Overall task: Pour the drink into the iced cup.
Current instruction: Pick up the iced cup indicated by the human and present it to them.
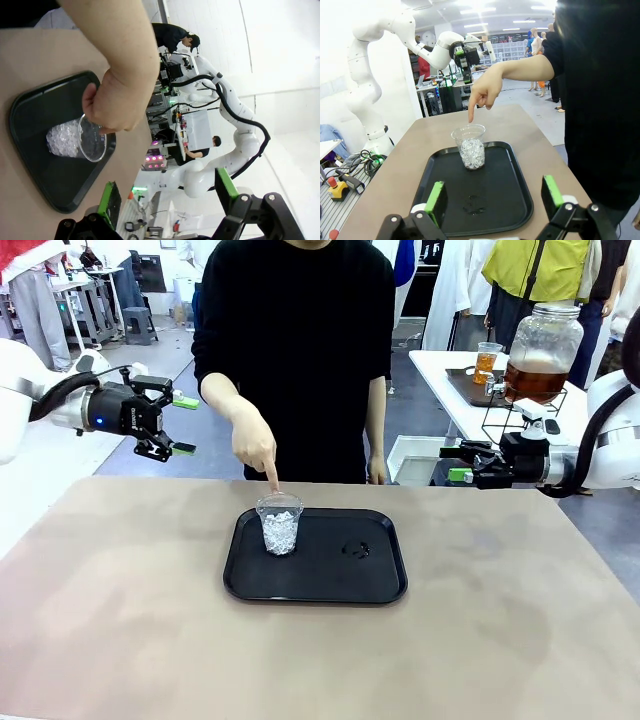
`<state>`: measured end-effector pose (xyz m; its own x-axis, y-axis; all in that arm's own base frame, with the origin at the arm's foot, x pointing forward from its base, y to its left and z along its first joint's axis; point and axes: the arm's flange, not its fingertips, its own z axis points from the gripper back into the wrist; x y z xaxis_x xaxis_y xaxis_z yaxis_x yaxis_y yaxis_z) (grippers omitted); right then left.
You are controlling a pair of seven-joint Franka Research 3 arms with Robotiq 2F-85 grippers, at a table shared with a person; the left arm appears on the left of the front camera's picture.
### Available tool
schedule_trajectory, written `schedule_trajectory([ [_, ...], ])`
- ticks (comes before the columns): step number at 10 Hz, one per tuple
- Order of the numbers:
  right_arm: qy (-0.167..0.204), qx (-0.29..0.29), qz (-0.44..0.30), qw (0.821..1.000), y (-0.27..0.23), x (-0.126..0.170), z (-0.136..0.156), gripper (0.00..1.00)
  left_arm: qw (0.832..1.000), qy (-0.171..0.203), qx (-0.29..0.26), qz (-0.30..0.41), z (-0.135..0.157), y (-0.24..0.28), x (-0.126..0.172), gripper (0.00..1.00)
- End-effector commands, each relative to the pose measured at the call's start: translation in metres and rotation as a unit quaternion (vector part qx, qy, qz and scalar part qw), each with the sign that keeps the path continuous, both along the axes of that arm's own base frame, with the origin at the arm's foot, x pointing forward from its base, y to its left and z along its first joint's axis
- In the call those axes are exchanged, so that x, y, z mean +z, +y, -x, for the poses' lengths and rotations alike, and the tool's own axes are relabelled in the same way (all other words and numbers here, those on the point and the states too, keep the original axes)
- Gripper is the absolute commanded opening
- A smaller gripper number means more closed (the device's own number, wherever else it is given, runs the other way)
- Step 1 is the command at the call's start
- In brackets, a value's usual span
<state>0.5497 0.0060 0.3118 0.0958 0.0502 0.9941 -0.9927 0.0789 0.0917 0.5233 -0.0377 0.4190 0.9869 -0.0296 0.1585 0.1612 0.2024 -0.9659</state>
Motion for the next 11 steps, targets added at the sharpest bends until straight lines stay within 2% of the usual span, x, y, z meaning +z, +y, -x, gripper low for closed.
schedule_trajectory([
  [1, 0.006, 0.006, 0.001, 1.000, -0.0008, 0.0032, -0.0006, 1.00, 0.993, -0.116, -0.018, 0.008, -0.0094, 0.0039, -0.0052, 1.00],
  [2, 0.006, 0.006, 0.001, 1.000, -0.0008, 0.0032, -0.0006, 1.00, 0.987, -0.160, -0.019, 0.011, -0.0115, 0.0055, -0.0078, 1.00],
  [5, 0.006, 0.006, 0.001, 1.000, -0.0008, 0.0032, -0.0006, 1.00, 0.966, -0.255, -0.038, -0.006, -0.0110, 0.0025, -0.0131, 1.00],
  [6, 0.006, 0.006, 0.001, 1.000, -0.0008, 0.0032, -0.0006, 1.00, 0.965, -0.257, -0.047, -0.013, -0.0106, 0.0006, -0.0129, 1.00],
  [7, 0.006, 0.006, 0.001, 1.000, -0.0008, 0.0032, -0.0006, 1.00, 0.973, -0.226, -0.038, -0.010, -0.0105, 0.0042, -0.0084, 1.00],
  [11, 0.006, 0.006, 0.001, 1.000, -0.0008, 0.0032, -0.0006, 1.00, 0.973, -0.226, -0.038, -0.010, -0.0105, 0.0042, -0.0084, 1.00],
])
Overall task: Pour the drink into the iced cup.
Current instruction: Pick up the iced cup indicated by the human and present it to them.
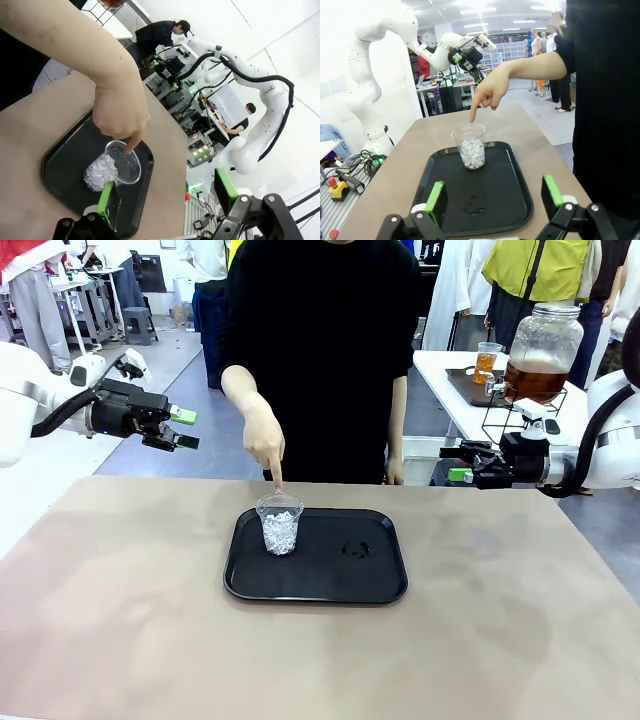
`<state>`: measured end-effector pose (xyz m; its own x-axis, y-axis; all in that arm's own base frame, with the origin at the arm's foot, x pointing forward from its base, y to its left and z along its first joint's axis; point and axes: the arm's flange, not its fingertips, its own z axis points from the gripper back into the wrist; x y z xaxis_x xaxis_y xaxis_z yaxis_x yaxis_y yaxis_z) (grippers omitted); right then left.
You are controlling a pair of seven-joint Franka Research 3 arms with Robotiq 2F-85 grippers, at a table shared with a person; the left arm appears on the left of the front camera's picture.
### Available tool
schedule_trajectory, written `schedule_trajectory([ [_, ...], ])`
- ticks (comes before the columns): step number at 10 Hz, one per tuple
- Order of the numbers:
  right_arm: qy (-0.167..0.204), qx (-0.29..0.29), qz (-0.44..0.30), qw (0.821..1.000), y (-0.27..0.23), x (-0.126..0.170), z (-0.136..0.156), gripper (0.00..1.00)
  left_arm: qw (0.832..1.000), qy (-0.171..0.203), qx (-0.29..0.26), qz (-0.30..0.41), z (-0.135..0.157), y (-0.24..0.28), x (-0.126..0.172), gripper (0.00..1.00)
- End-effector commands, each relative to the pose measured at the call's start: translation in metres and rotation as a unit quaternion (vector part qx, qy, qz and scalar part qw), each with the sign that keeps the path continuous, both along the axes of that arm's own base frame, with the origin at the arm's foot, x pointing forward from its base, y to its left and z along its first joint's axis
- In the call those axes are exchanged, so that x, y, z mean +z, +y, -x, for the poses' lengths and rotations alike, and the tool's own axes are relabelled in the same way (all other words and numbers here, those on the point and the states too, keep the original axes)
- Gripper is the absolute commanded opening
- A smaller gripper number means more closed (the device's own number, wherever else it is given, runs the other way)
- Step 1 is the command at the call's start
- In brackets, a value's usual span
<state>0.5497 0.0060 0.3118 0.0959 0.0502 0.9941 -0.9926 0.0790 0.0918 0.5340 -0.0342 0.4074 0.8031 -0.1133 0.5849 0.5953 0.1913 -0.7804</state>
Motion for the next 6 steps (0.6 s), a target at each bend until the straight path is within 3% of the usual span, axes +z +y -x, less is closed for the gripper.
schedule_trajectory([
  [1, 0.006, 0.006, 0.001, 1.000, -0.001, 0.003, -0.001, 1.00, 1.000, -0.001, 0.000, 0.000, 0.000, 0.000, 0.000, 1.00],
  [4, 0.006, 0.006, 0.001, 1.000, -0.001, 0.003, -0.001, 1.00, 0.984, -0.178, -0.018, -0.017, 0.013, -0.007, -0.022, 1.00],
  [6, 0.006, 0.006, 0.001, 1.000, -0.001, 0.003, -0.001, 1.00, 0.964, -0.265, -0.002, -0.027, 0.025, -0.014, -0.038, 1.00],
])
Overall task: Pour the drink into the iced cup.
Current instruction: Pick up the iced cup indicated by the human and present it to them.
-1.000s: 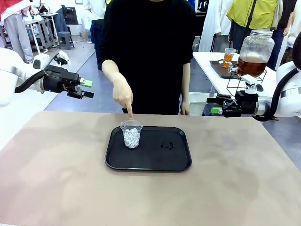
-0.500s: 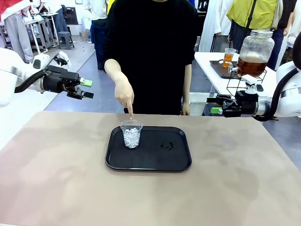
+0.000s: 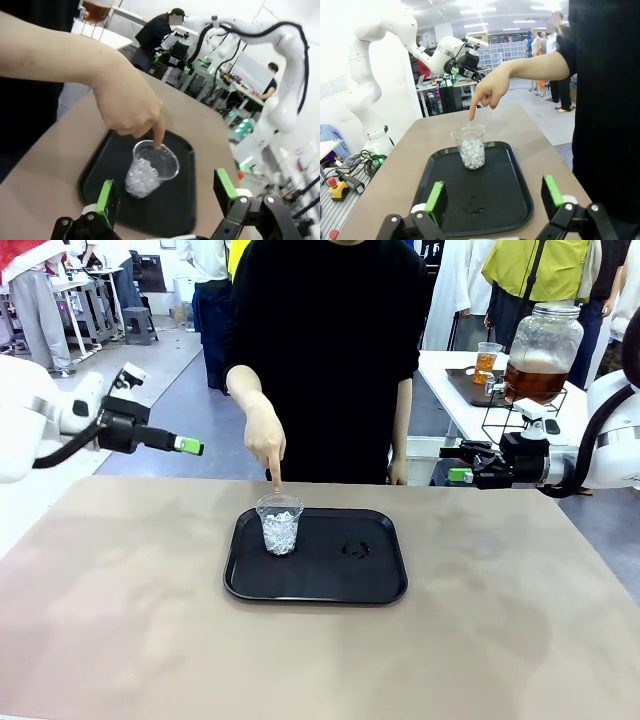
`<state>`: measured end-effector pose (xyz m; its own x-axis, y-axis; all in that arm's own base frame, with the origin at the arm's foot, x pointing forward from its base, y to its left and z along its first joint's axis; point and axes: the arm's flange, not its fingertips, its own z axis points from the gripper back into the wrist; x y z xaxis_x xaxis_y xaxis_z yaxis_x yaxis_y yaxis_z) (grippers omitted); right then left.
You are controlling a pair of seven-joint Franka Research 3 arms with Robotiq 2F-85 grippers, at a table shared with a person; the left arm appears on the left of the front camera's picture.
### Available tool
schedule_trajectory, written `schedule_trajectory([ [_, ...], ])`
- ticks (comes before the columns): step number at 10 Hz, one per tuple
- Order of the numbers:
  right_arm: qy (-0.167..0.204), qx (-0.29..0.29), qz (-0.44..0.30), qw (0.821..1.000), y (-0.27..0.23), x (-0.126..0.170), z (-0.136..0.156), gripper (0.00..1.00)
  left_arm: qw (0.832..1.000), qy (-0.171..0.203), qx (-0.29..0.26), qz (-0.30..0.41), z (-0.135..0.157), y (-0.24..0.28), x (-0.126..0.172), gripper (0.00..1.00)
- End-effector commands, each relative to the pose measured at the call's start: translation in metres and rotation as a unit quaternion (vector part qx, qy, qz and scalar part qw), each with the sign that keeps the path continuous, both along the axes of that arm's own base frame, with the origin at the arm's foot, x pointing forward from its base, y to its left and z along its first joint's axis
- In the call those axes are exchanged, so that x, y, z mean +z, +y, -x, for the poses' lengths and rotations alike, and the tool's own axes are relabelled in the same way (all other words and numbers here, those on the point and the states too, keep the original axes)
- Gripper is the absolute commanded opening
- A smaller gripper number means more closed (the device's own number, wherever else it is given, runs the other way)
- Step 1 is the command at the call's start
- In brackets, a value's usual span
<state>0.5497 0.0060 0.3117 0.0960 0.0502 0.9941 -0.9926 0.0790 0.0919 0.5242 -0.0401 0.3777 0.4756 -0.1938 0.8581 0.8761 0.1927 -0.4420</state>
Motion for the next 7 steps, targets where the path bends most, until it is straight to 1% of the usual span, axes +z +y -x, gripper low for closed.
schedule_trajectory([
  [1, 0.006, 0.006, 0.001, 1.000, -0.001, 0.003, -0.001, 1.00, 0.996, -0.085, 0.023, 0.011, 0.022, -0.014, -0.015, 1.00],
  [3, 0.006, 0.006, 0.001, 1.000, -0.001, 0.003, -0.001, 1.00, 0.991, -0.127, 0.037, 0.005, 0.032, -0.024, -0.031, 1.00],
  [4, 0.006, 0.006, 0.001, 1.000, -0.001, 0.003, -0.001, 1.00, 0.990, -0.138, 0.031, 0.006, 0.035, -0.027, -0.035, 1.00],
  [5, 0.006, 0.006, 0.001, 1.000, -0.001, 0.003, -0.001, 1.00, 0.993, -0.120, 0.005, 0.011, 0.036, -0.028, -0.037, 1.00],
  [6, 0.006, 0.006, 0.001, 1.000, -0.001, 0.003, -0.001, 1.00, 0.995, -0.100, 0.012, 0.023, 0.036, -0.023, -0.035, 1.00],
  [7, 0.006, 0.006, 0.001, 1.000, -0.001, 0.003, -0.001, 1.00, 0.993, -0.119, 0.017, 0.003, 0.032, -0.027, -0.037, 1.00],
])
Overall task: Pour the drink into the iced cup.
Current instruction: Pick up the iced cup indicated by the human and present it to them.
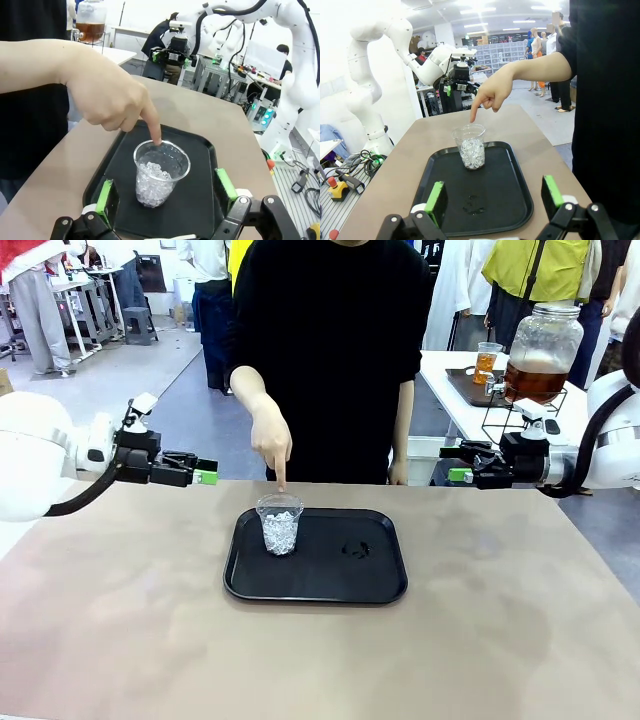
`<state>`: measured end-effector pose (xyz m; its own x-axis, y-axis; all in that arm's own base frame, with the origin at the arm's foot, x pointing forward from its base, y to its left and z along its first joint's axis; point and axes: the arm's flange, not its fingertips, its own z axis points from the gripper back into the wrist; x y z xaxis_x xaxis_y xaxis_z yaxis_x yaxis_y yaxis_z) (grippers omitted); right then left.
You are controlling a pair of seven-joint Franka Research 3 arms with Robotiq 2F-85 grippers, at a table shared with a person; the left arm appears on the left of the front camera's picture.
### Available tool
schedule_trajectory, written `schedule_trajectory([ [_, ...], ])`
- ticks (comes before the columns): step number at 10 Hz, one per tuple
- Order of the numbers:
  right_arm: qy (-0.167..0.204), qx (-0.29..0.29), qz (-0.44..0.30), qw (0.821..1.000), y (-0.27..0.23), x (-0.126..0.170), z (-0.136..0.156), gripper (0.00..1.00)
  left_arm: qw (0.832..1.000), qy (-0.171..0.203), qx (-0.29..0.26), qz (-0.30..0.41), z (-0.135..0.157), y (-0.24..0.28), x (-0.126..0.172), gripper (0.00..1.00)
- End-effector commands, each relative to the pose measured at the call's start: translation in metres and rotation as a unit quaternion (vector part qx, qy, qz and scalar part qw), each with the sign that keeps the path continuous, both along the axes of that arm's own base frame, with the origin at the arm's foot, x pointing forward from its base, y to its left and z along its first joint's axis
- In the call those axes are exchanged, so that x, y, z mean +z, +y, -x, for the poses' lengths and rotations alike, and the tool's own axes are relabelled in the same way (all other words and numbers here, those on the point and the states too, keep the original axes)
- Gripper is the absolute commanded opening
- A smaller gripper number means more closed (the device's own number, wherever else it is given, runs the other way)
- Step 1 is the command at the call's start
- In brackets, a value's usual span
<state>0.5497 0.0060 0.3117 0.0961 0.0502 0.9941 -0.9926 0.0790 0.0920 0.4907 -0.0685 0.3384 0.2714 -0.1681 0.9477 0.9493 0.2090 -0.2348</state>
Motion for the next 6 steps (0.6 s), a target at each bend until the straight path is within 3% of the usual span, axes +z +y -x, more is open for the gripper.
schedule_trajectory([
  [1, 0.006, 0.006, 0.001, 1.000, -0.0008, 0.0033, -0.0006, 1.00, 1.000, -0.005, 0.005, -0.005, -0.0019, 0.0018, 0.0019, 1.00],
  [5, 0.006, 0.006, 0.001, 1.000, -0.0008, 0.0033, -0.0006, 1.00, 1.000, -0.002, 0.003, -0.003, -0.0017, 0.0013, 0.0009, 1.00],
  [6, 0.006, 0.006, 0.001, 1.000, -0.0008, 0.0033, -0.0006, 1.00, 0.999, -0.032, 0.002, -0.010, -0.0008, 0.0007, -0.0056, 1.00],
])
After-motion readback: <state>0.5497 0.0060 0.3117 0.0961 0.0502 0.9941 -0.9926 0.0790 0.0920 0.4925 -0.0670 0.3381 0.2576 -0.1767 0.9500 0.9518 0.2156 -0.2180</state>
